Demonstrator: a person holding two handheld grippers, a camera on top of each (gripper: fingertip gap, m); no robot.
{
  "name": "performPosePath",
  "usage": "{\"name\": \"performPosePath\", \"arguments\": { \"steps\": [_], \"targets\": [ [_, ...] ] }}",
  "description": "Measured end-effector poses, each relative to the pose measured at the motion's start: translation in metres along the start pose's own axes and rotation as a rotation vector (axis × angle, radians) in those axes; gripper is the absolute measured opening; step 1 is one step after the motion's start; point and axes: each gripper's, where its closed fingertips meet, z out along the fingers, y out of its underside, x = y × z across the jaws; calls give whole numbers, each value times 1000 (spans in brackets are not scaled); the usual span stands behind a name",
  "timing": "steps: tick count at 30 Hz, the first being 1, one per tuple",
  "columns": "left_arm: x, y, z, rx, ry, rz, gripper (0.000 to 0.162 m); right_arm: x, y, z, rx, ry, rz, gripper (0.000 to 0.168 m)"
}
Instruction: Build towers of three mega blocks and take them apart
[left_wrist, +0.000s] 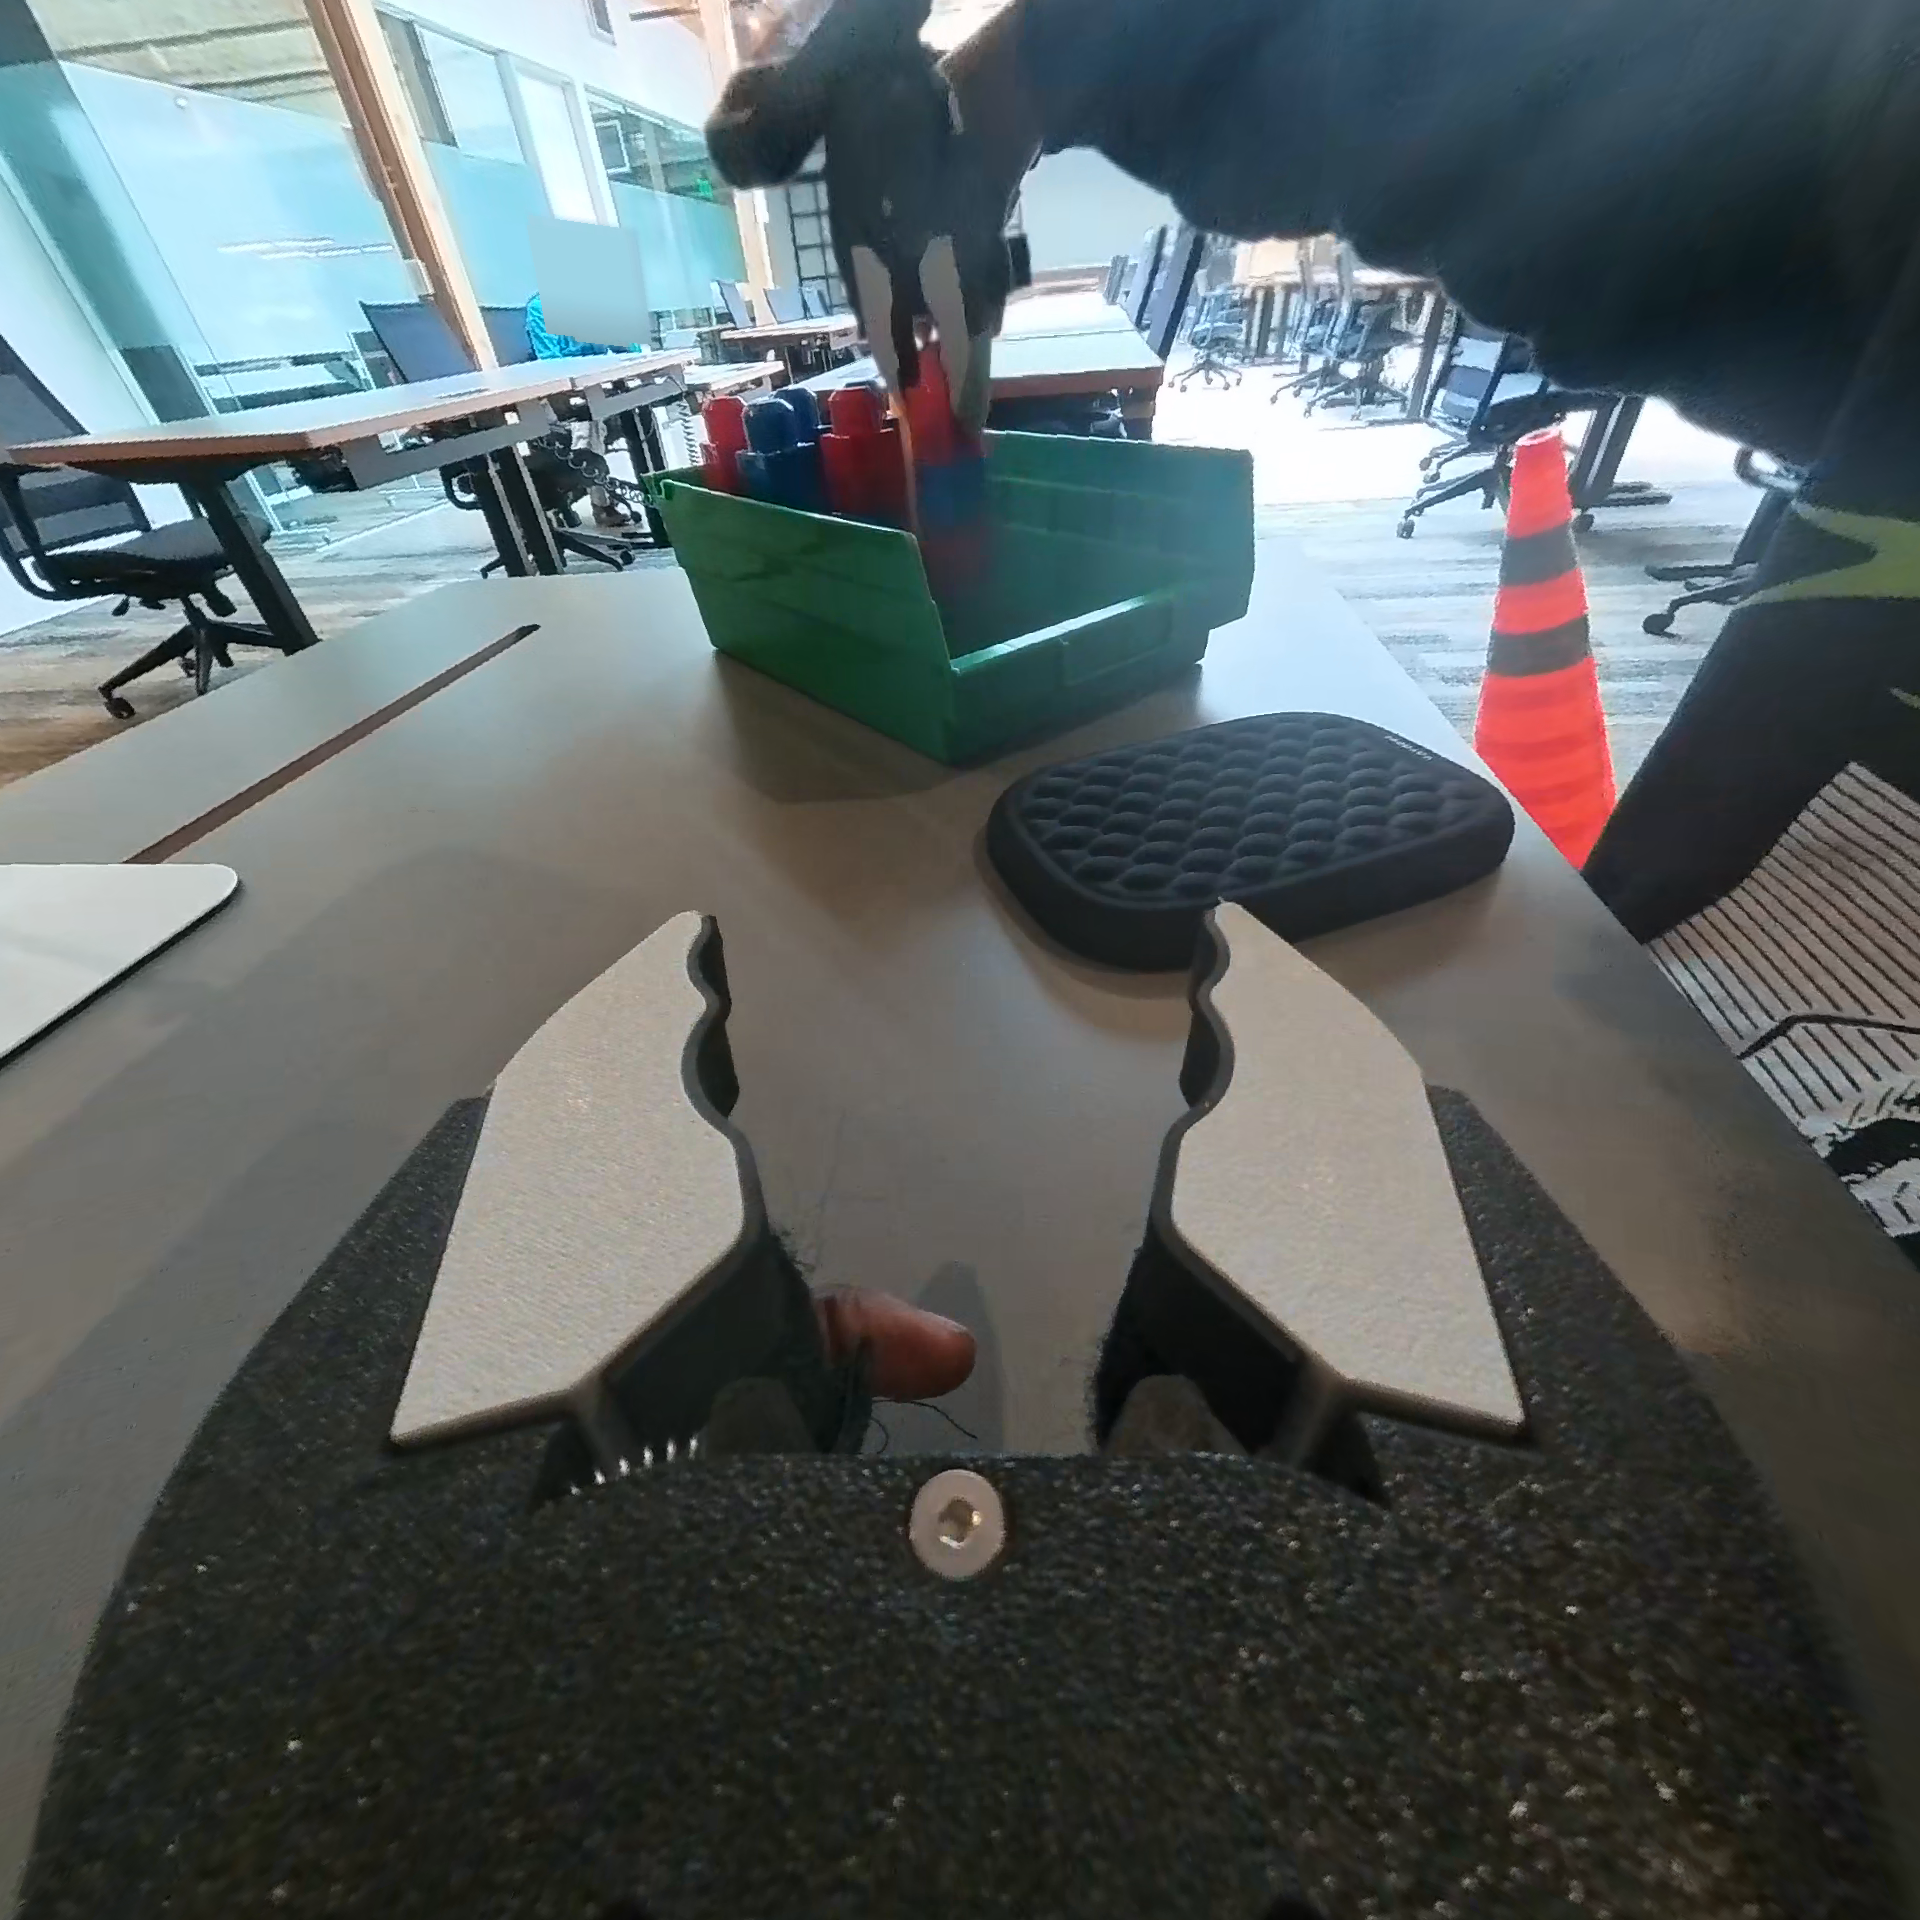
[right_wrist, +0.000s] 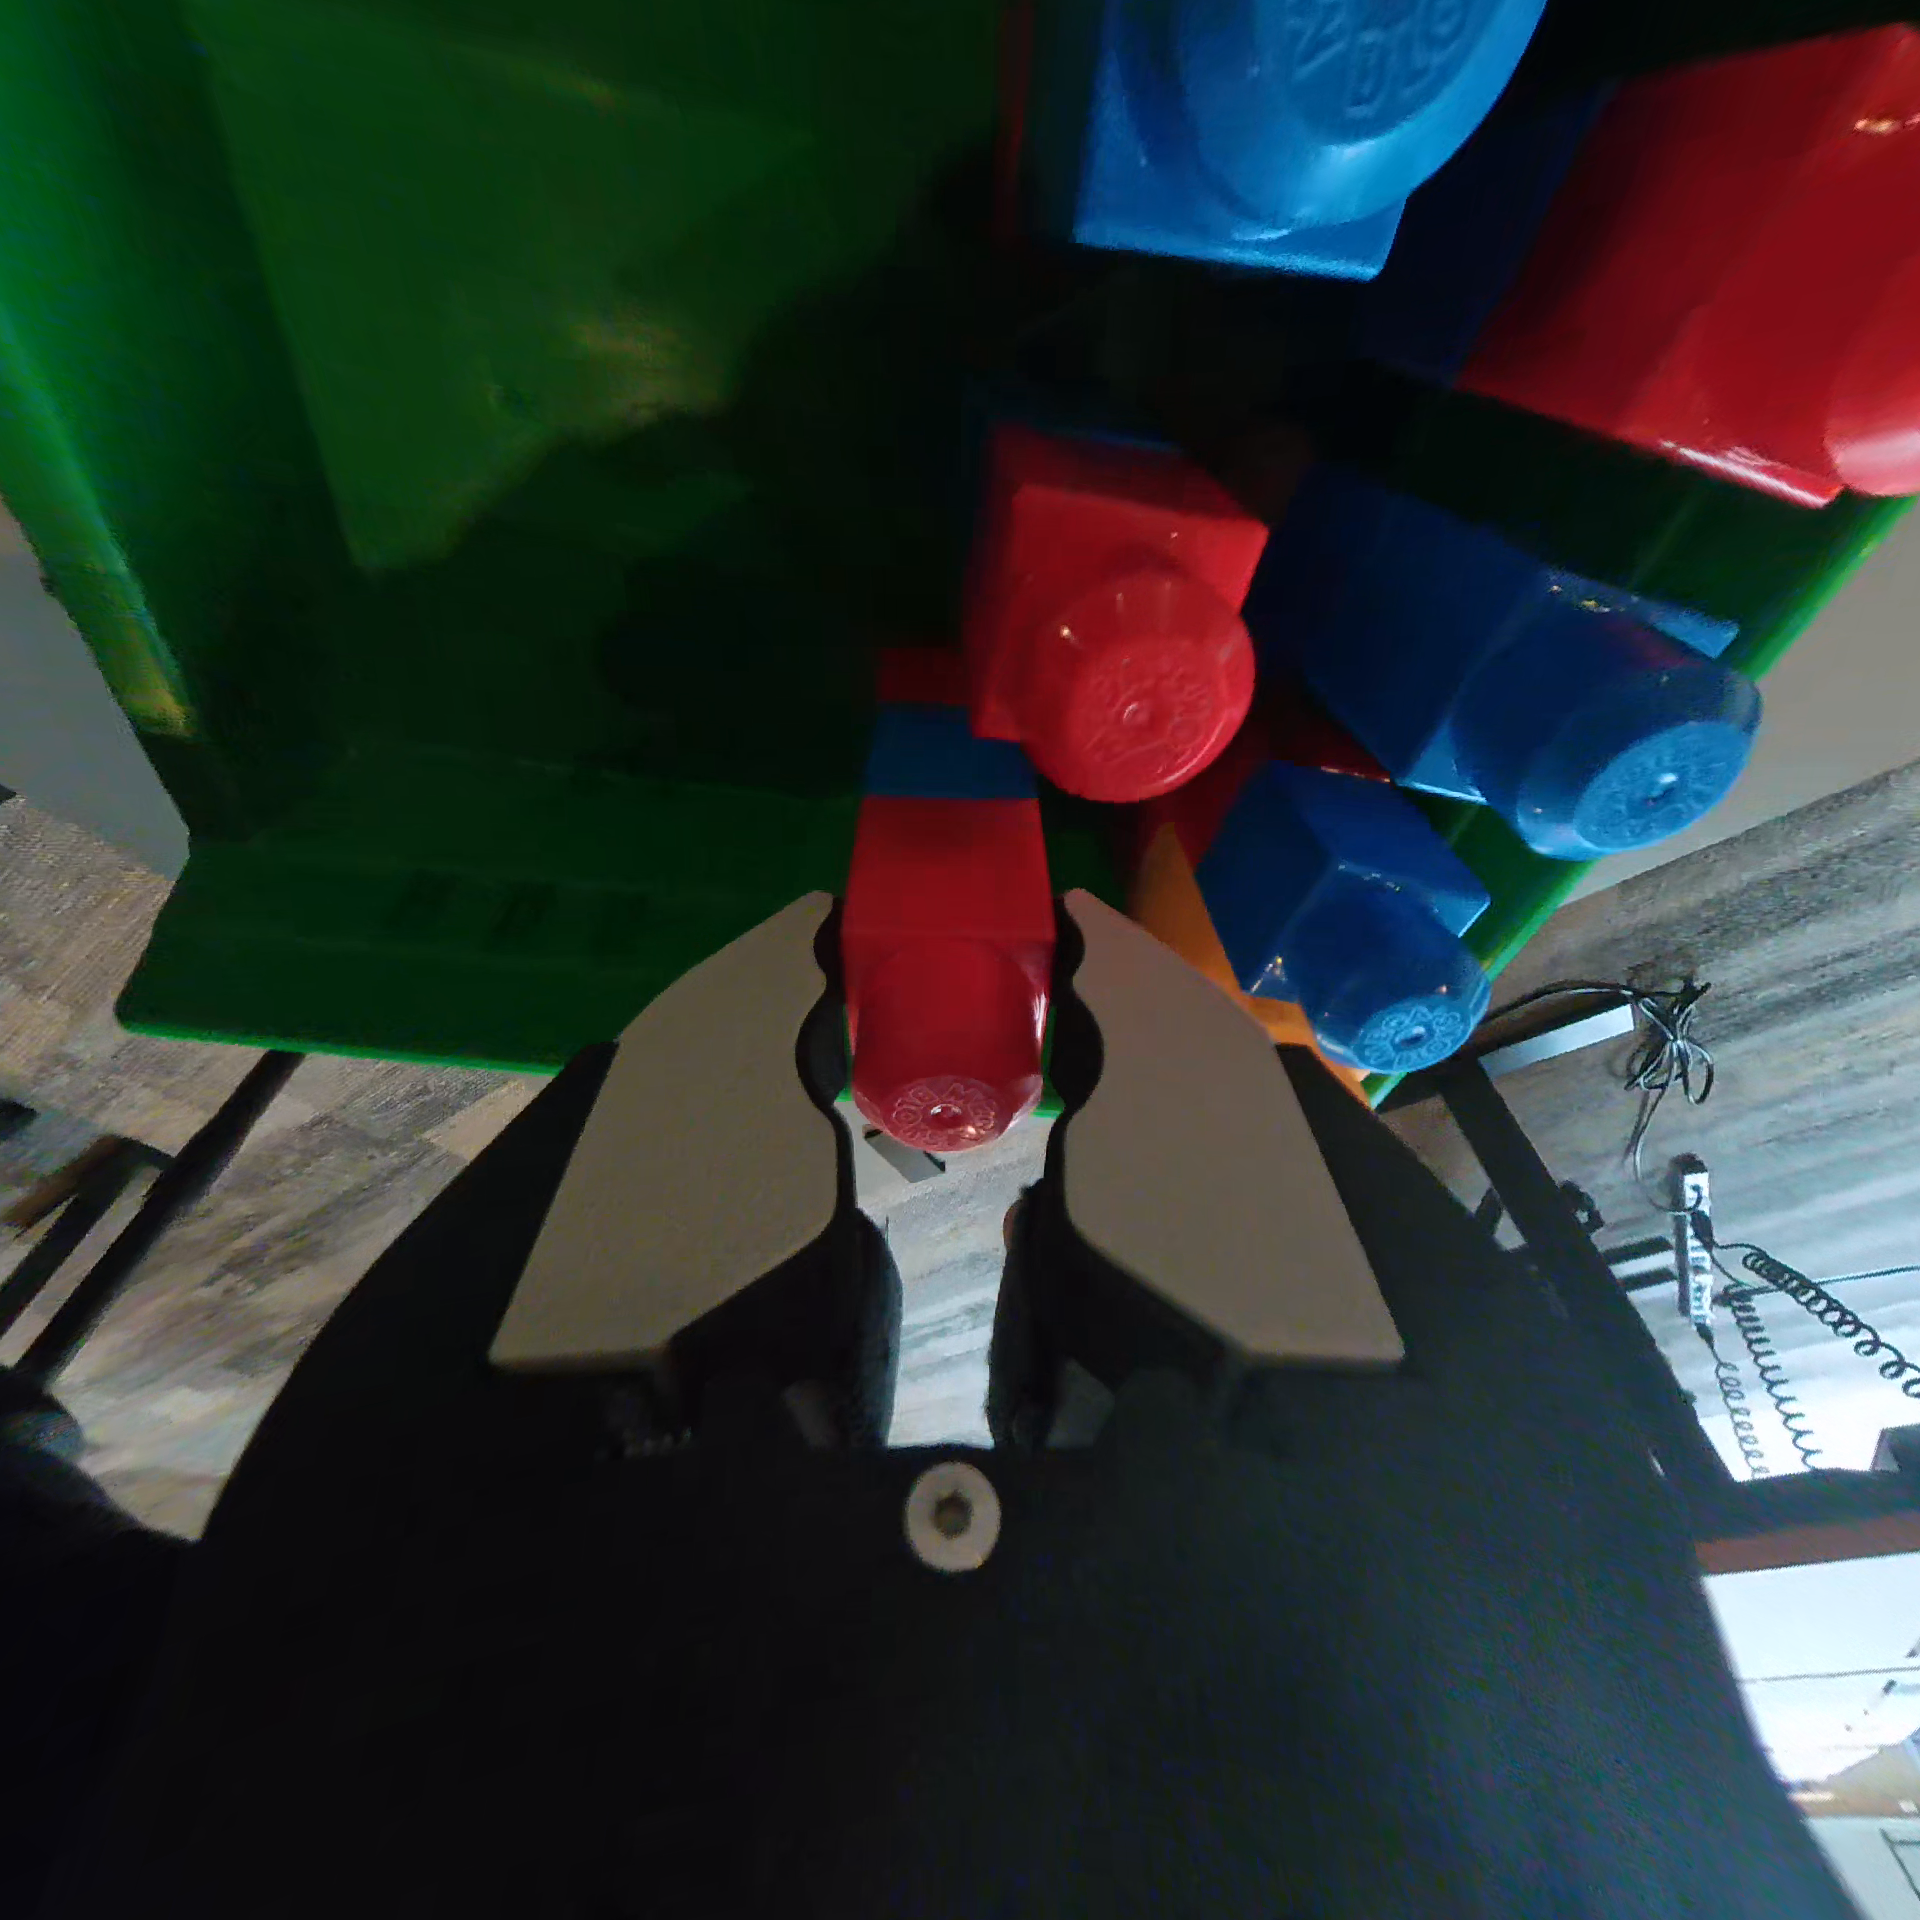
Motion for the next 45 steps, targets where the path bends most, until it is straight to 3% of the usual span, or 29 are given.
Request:
{"name": "performPosePath", "arguments": {
  "steps": [19, 22, 29, 31, 37, 42, 45],
  "targets": [
    [0, 0, 0, -2, 0, 3, 83, 11, -9, 15, 35, -53, 132, 36],
    [0, 0, 0, -2, 0, 4, 83, 14, -8, 15, 40, -41, 153, 51],
    [0, 1, 0, -2, 0, 5, 83, 16, -10, -8, 133, 31, 167, 67],
    [0, 1, 0, -4, 0, 5, 83, 15, -14, -28, 221, 68, 177, 78],
    [0, 1, 1, -5, 0, -1, 83, -6, -43, -115, 699, 256, 165, 85],
    [-1, 1, 1, -3, -3, -3, 84, -65, -70, -189, 1127, 388, 100, 90],
    [0, 1, 1, -7, -1, 2, 84, -113, -90, -218, 1354, 382, 38, 94]
  ]
}}
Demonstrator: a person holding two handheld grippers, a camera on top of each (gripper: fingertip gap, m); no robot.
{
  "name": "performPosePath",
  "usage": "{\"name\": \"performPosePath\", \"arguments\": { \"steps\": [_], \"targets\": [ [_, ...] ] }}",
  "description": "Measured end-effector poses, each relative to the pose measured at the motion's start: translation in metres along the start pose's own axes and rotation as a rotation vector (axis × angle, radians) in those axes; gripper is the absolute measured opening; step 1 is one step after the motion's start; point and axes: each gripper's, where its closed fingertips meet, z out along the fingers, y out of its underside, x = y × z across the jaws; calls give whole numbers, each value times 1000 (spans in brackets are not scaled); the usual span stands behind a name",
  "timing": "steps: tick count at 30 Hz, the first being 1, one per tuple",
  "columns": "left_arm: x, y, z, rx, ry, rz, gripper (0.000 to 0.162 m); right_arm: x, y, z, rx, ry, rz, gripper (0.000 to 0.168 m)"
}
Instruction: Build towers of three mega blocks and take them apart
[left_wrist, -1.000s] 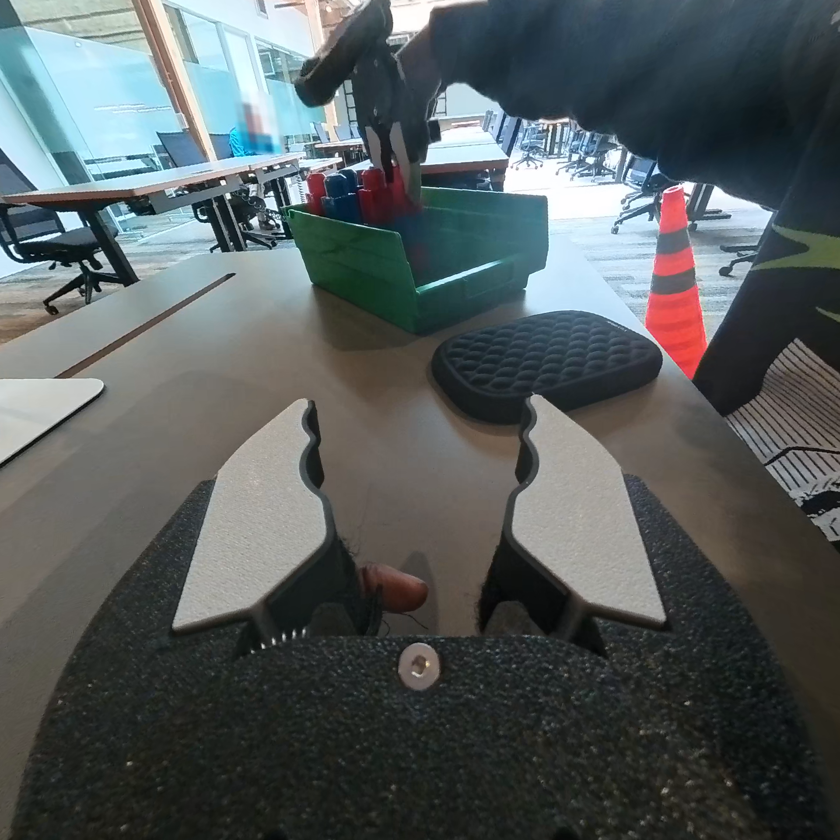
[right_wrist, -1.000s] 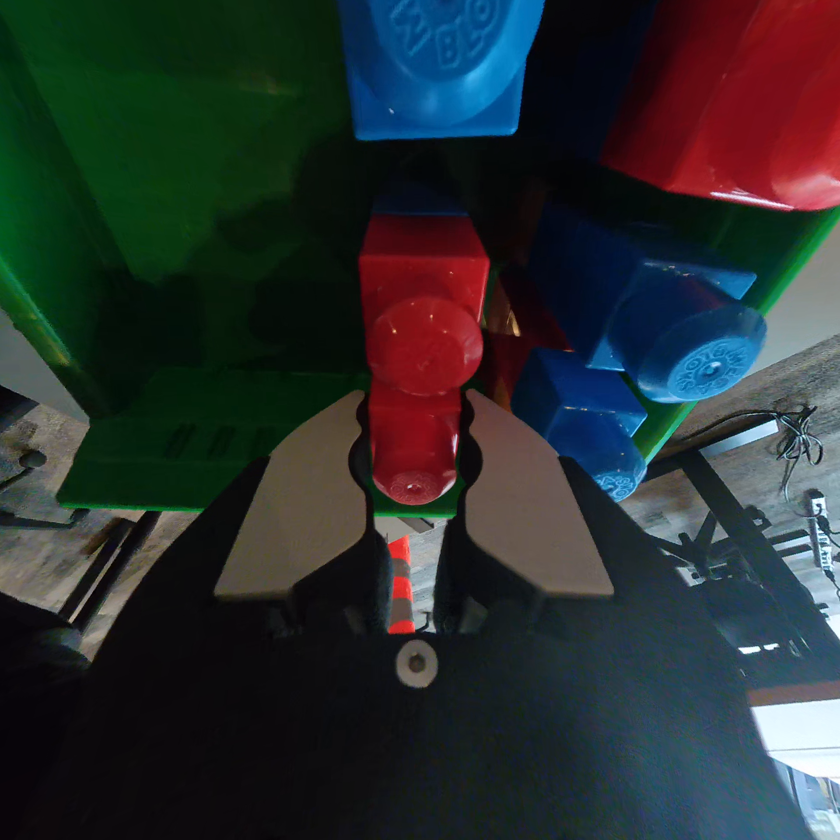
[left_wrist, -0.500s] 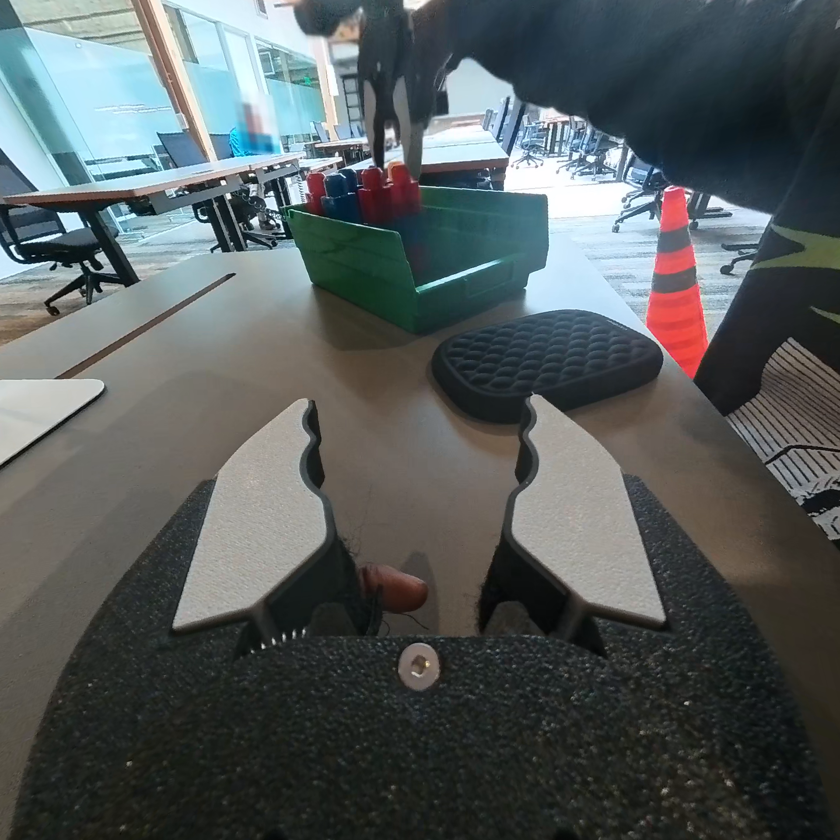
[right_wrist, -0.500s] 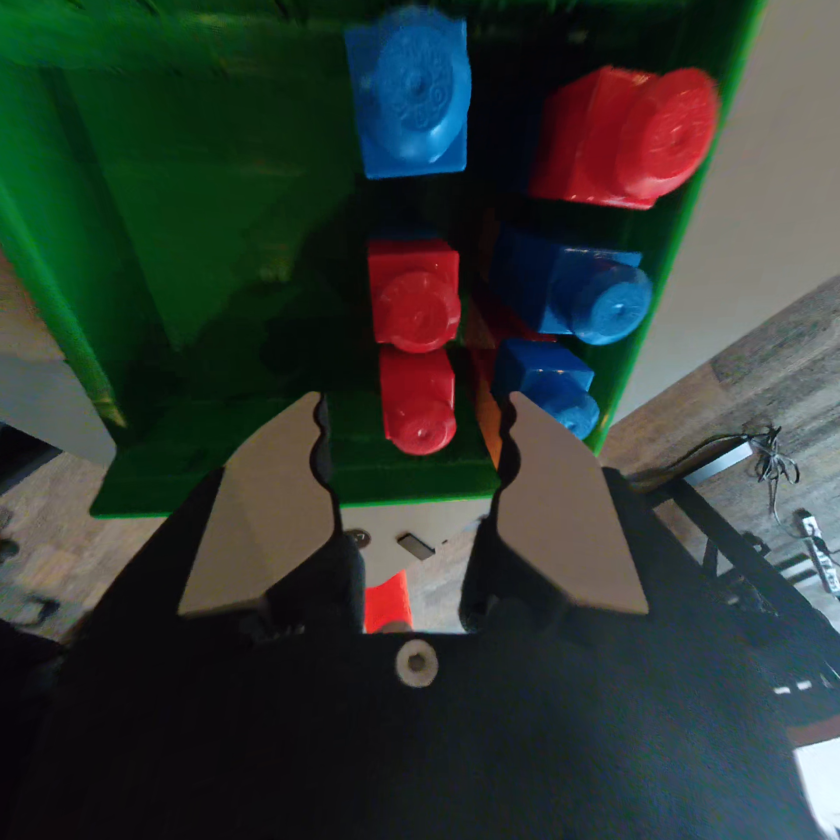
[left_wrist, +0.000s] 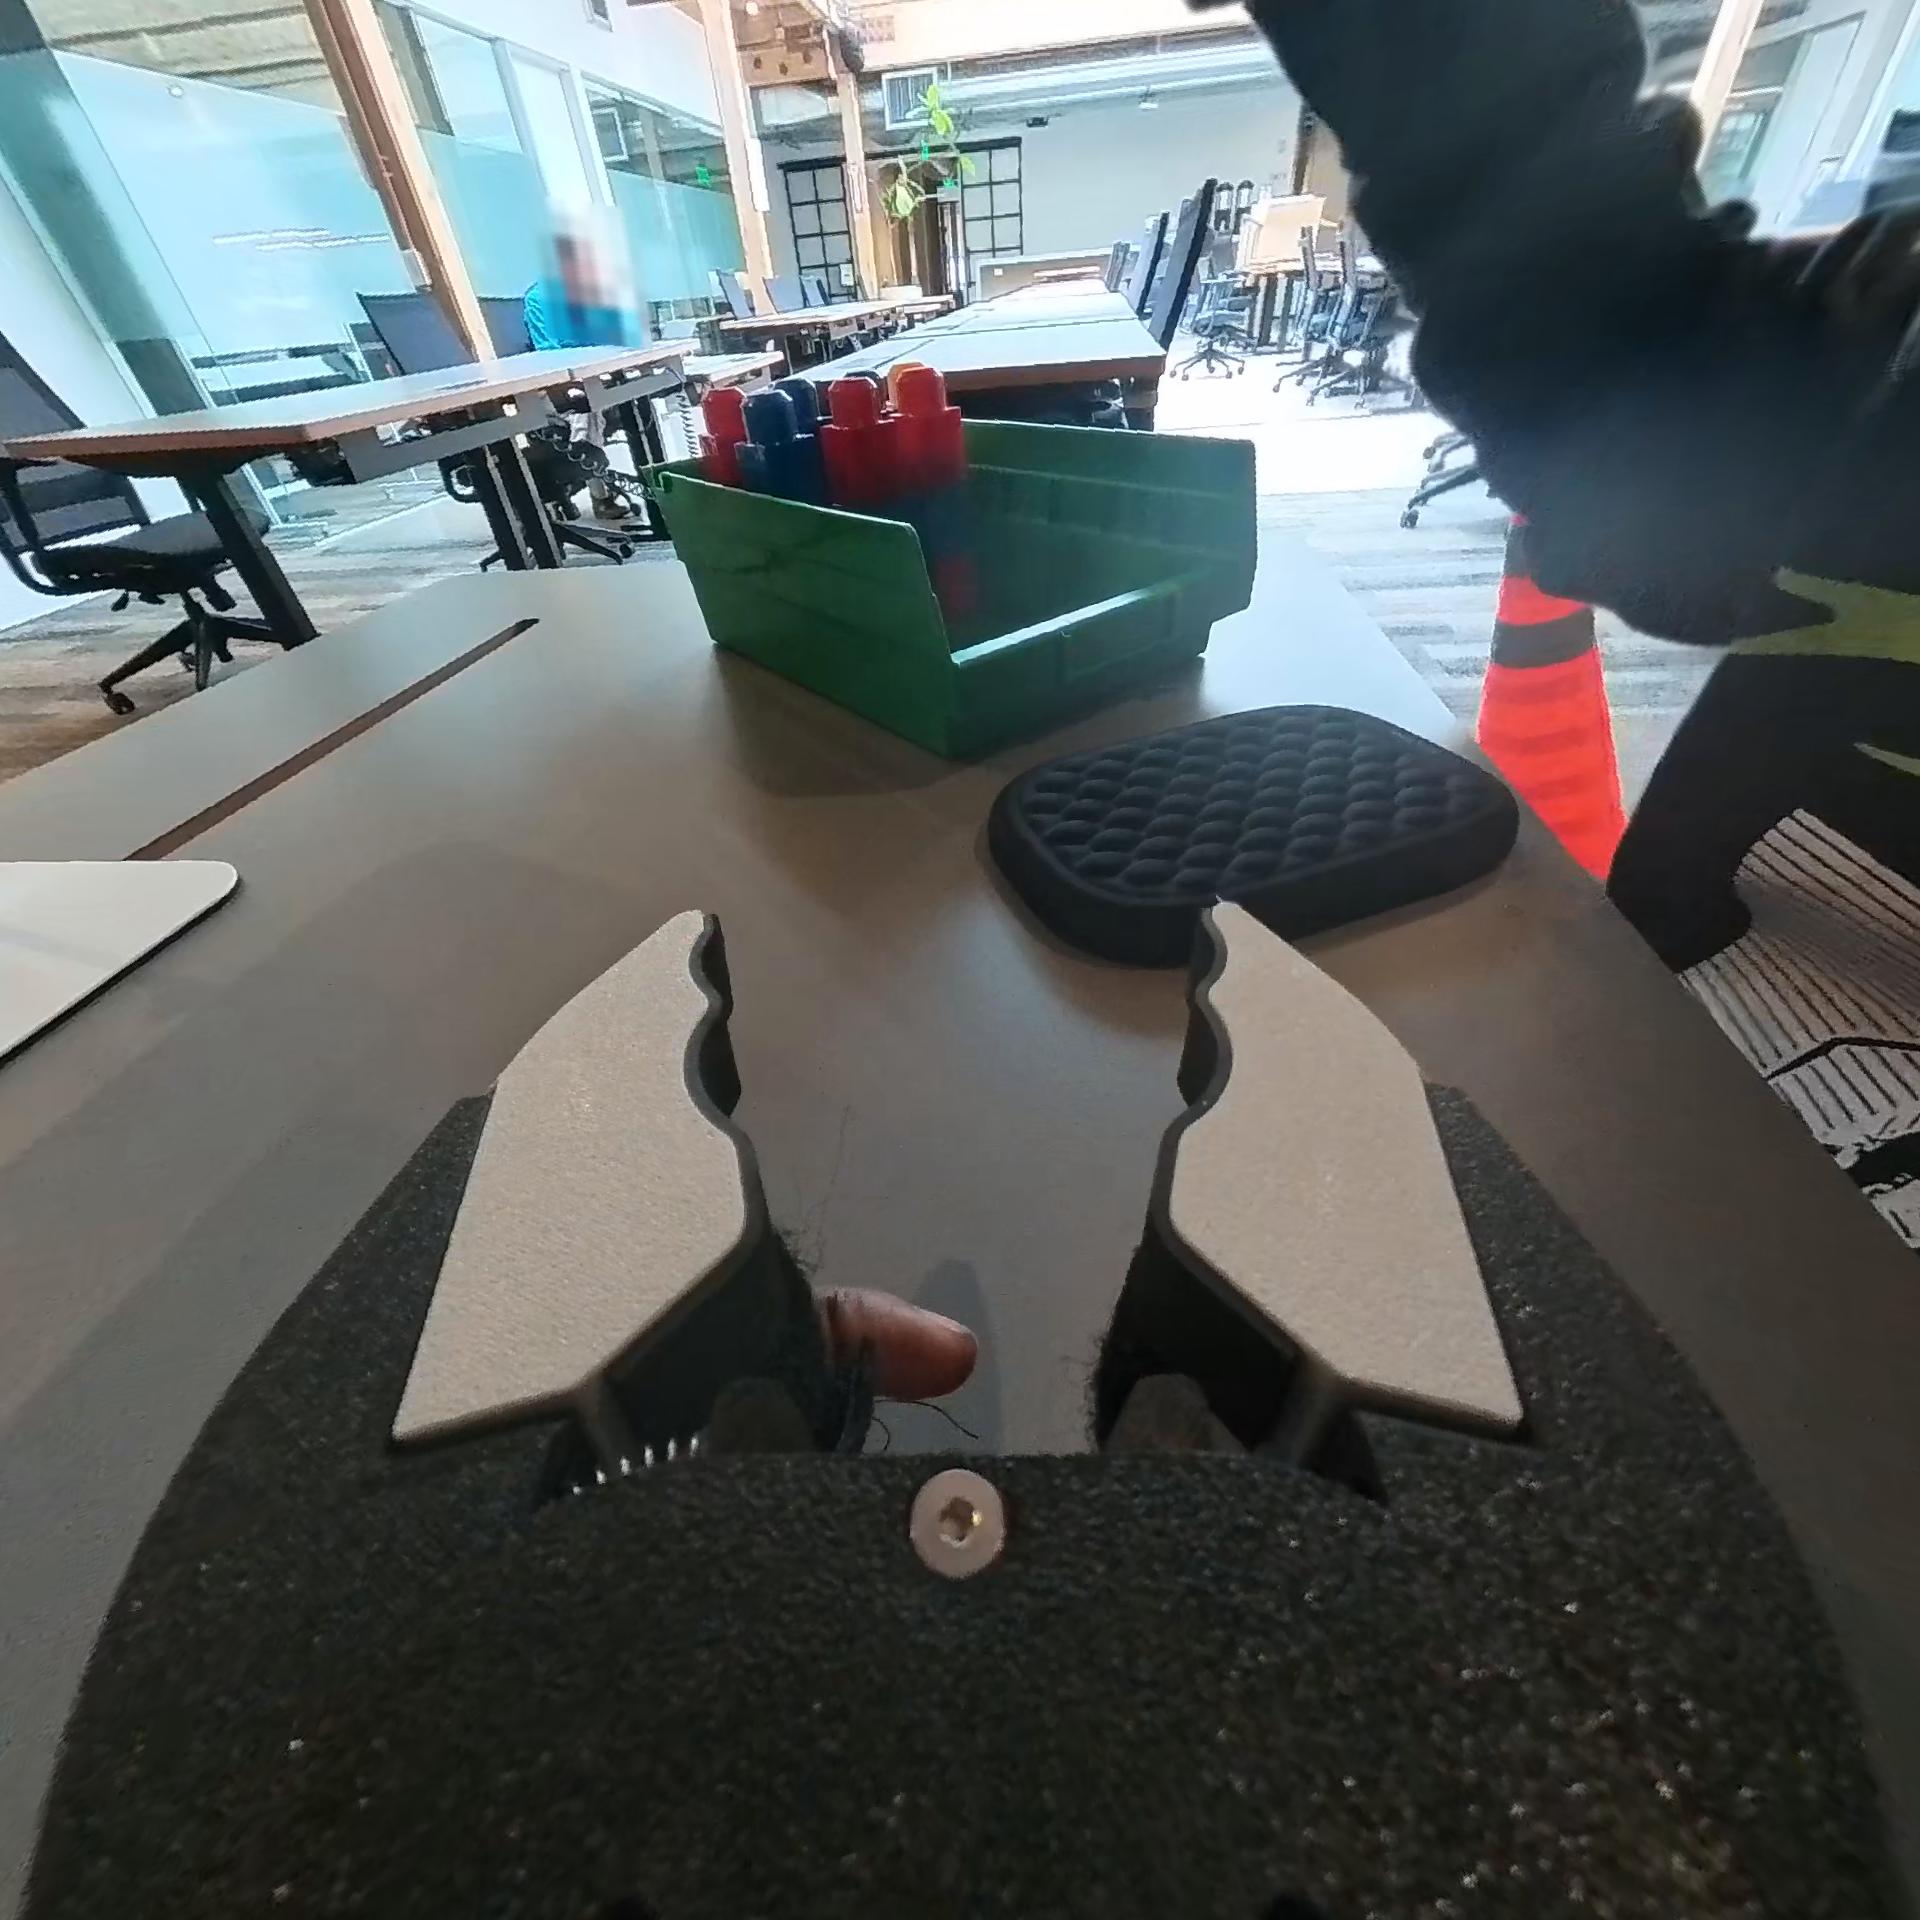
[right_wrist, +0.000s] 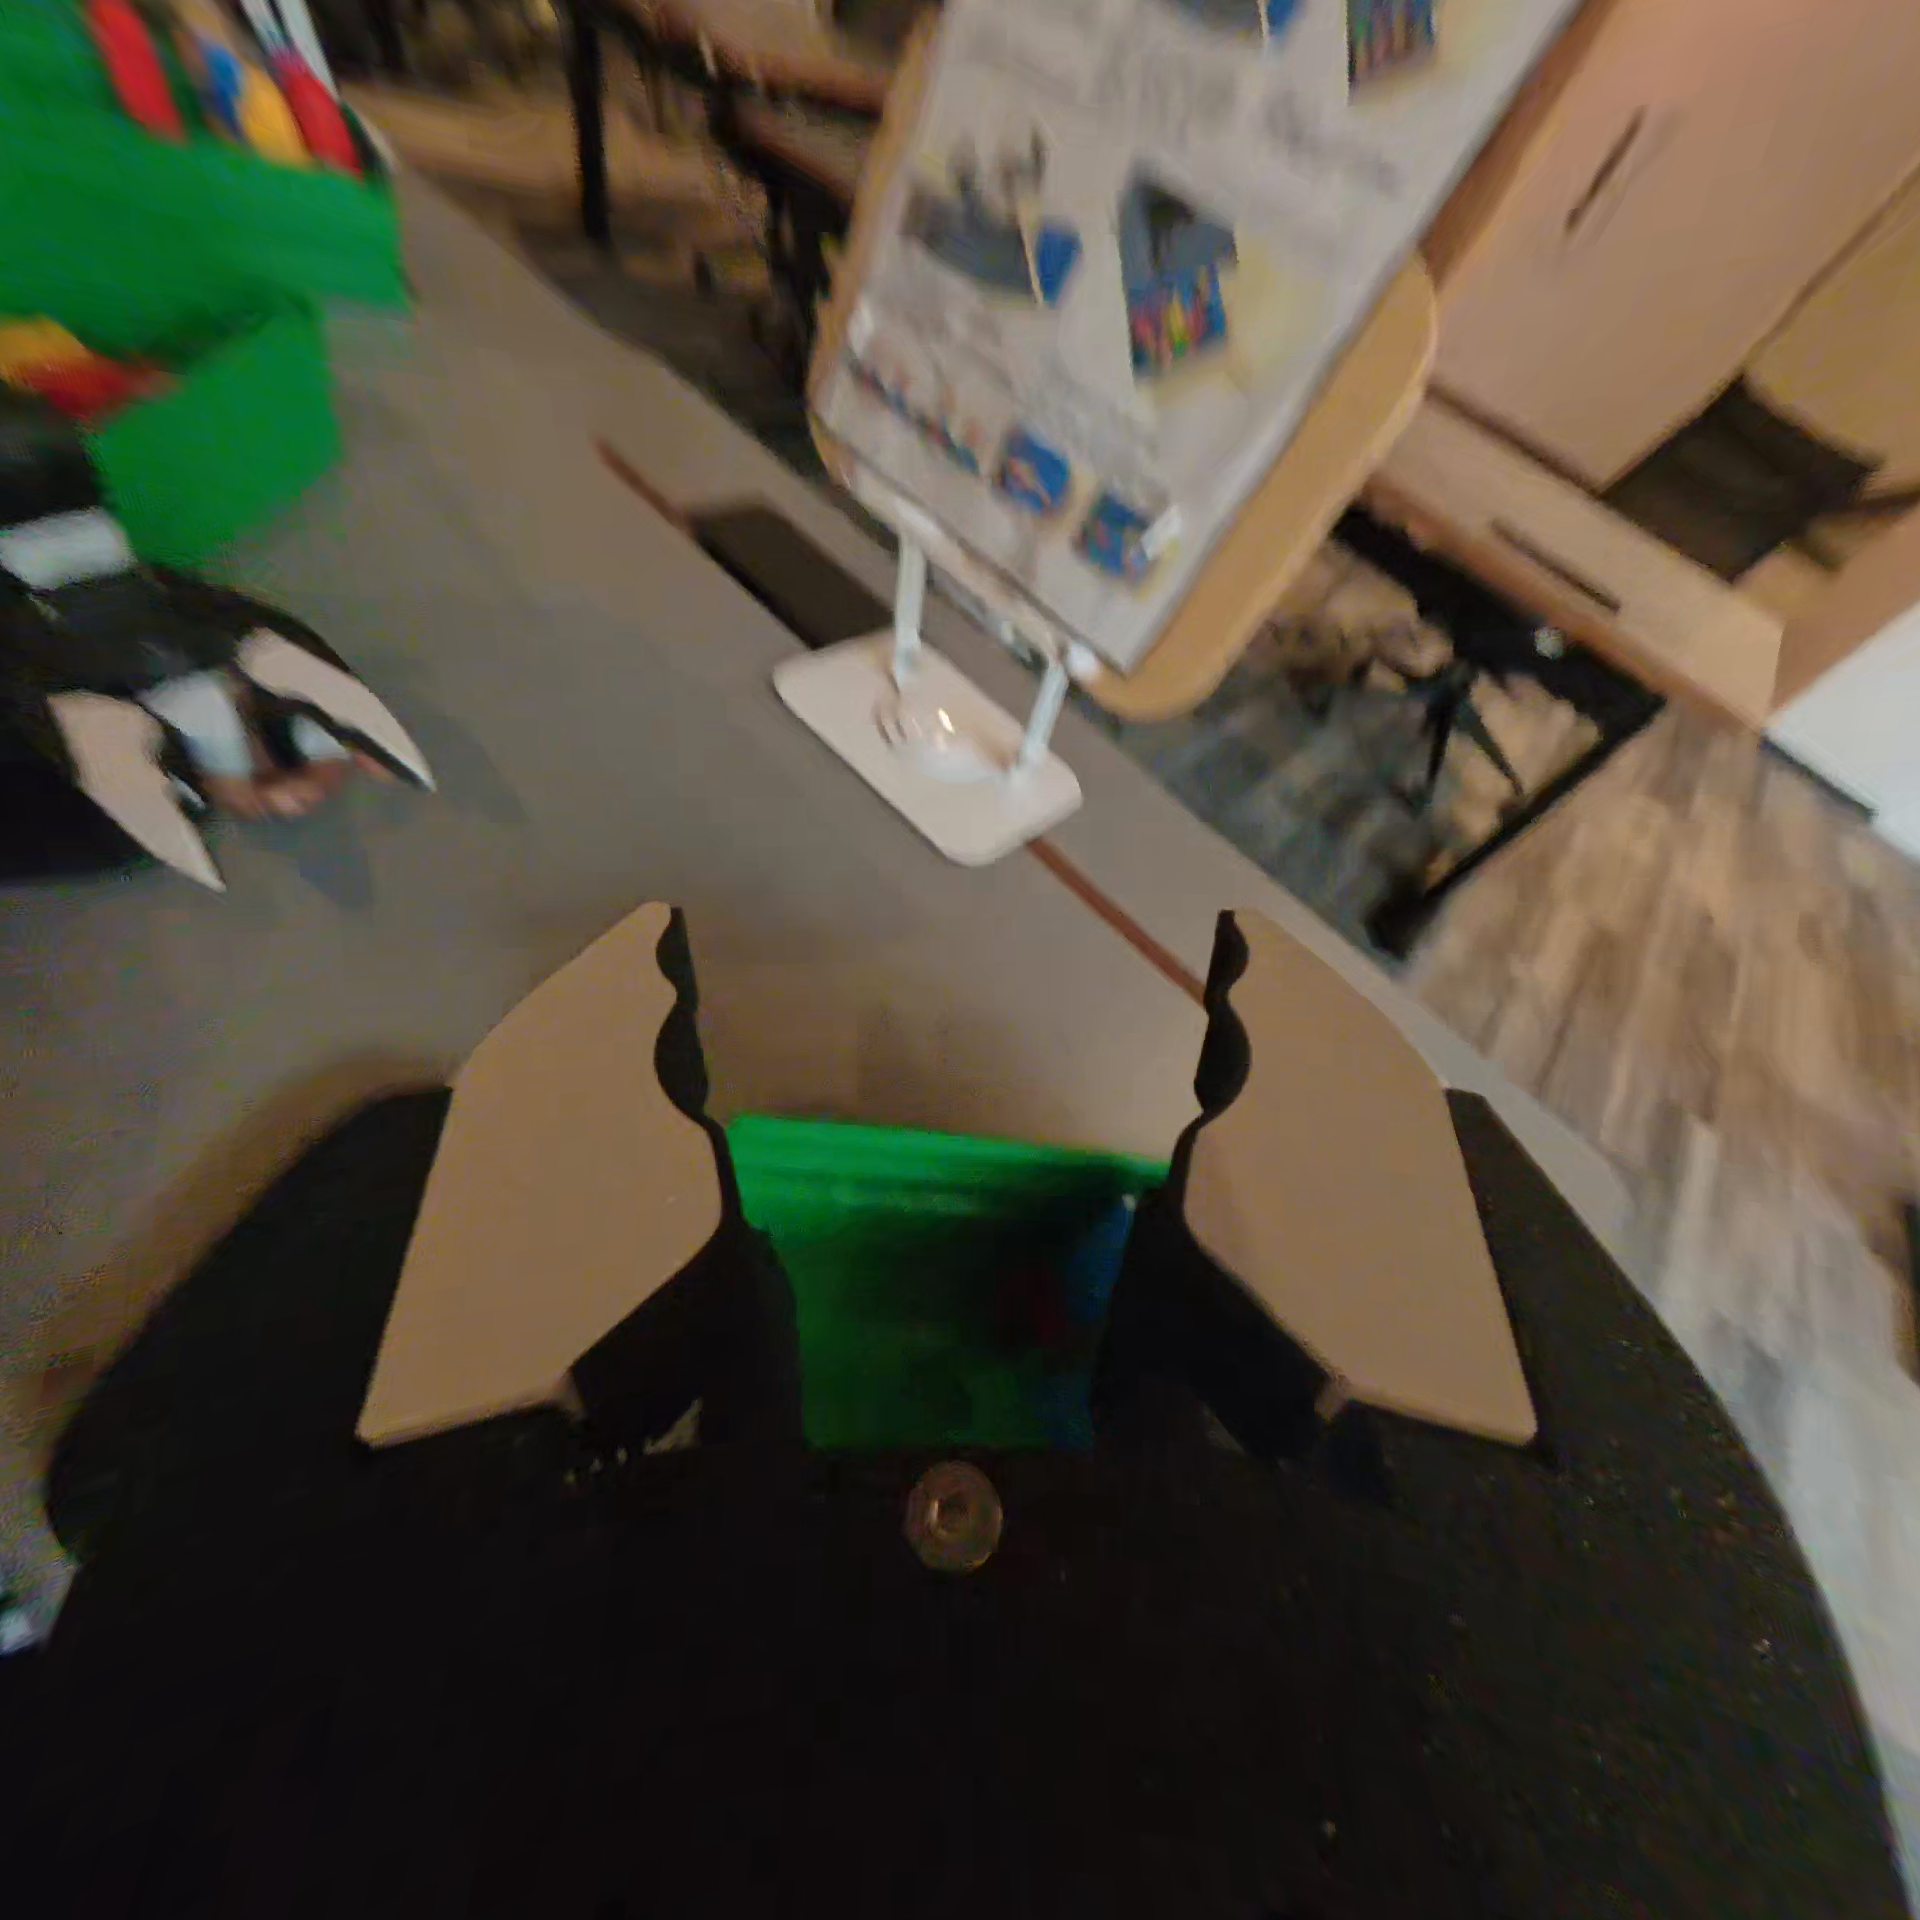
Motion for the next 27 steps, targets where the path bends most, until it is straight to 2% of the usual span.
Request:
{"name": "performPosePath", "arguments": {
  "steps": [3, 6, 13, 17, 20, 23, 27],
  "targets": [
    [0, 0, 0, -2, -3, 7, 84, -51, -26, 3, 193, -82, 21, 94],
    [0, 0, 0, -1, -8, 11, 84, -99, -36, 12, 335, -179, 50, 94],
    [-1, -1, 0, 8, -16, 13, 84, -165, -14, 59, 494, -274, 154, 89],
    [-2, -2, 0, 14, -19, 11, 84, -196, 15, 92, 469, -332, 190, 92],
    [-2, -4, 0, 21, -28, 23, 84, -212, 49, 111, 398, -306, 203, 95],
    [-4, -10, -2, 43, -47, 36, 84, -219, 69, 115, 420, -269, 250, 92],
    [-6, -25, -7, 47, -82, 15, 84, -225, 90, 122, 331, -265, 268, 92]
  ]
}}
